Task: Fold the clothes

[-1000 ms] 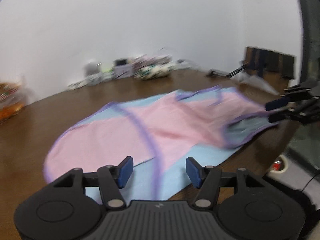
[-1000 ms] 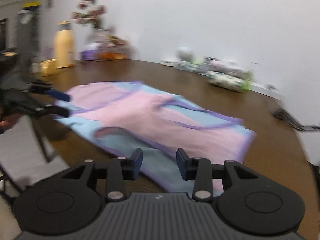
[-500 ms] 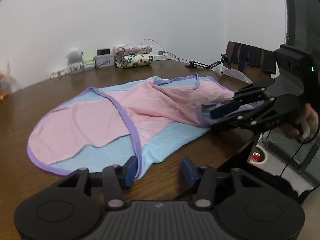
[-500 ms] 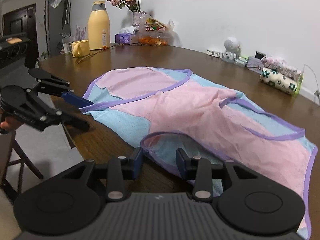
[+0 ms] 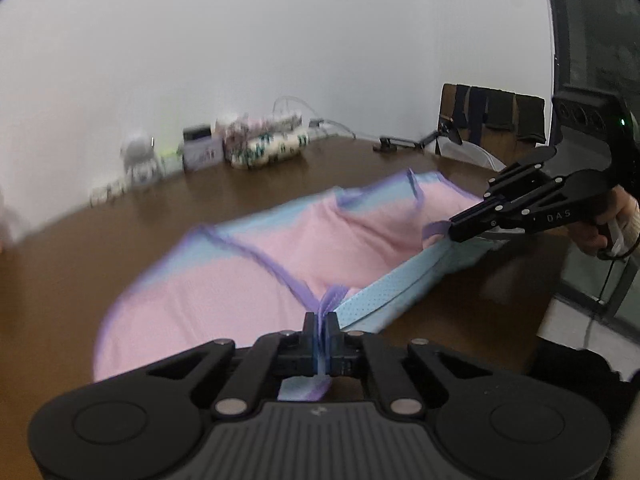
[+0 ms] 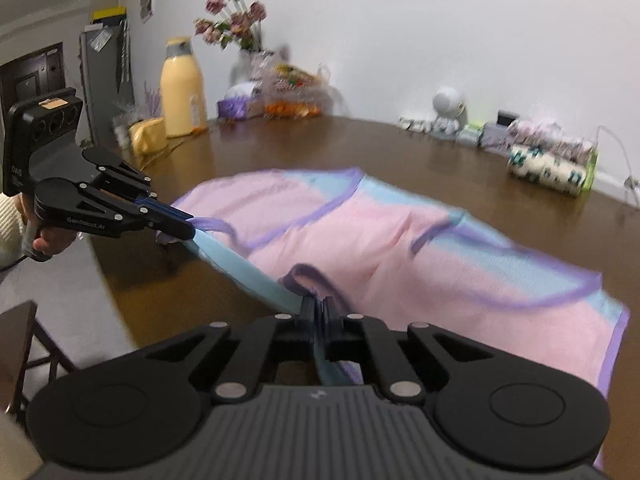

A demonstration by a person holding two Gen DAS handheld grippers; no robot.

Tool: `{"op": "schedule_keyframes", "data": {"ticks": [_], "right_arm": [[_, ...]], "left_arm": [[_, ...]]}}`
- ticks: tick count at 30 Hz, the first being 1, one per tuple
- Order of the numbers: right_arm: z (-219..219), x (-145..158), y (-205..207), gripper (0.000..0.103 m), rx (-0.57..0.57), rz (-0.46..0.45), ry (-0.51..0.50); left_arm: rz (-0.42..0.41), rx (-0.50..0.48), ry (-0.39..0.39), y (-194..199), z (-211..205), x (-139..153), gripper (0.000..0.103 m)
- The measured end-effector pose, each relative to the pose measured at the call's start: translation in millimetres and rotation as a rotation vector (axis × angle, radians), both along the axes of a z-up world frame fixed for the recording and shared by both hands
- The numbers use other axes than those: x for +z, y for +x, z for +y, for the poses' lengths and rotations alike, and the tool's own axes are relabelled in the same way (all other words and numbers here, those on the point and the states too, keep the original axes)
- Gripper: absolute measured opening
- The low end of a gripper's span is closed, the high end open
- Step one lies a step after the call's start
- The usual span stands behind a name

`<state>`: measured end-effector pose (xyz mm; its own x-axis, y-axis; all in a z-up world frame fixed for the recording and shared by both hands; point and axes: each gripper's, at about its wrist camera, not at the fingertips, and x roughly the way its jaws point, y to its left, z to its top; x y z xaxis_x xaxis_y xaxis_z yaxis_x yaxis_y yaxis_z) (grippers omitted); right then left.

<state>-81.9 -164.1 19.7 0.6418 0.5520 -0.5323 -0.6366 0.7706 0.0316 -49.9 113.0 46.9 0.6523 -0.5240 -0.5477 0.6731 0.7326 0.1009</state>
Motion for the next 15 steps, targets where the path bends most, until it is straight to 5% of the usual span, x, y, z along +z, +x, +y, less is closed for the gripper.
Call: {"op": "schedule_keyframes", "data": {"ticks": [2,6,7,11,15], "right_arm": [[3.2,8.9,29.1,0.004,-0.032,0.011,-0.026],[7.6,8.3,90.3,0.011,-0.188,0.08,-0.135],[2.9,11.6,88.0,0.014,-0.187,0.061,-0.163],[-57.9,34.9,34.4,0.065,-0.136,-0.09,-0.147],[-104.9,24.2,-24.1,0.07,-0.097,-0.013,-0.129]], "left_arm": [[0.024,0.0,0.019,32.7,-7.7,4.1,0.005],[-0.003,0.149,0.013,65.7,-5.9,8.6,0.025],[-0.016,0.161,-0.003,62.7,4.5,12.5,0.028],[0.001,0.153,-0.109,26.7,67.3,18.2,0.052],[0.048,0.138,-0.092,-5.6,86.7,-2.8,0.052]]}}
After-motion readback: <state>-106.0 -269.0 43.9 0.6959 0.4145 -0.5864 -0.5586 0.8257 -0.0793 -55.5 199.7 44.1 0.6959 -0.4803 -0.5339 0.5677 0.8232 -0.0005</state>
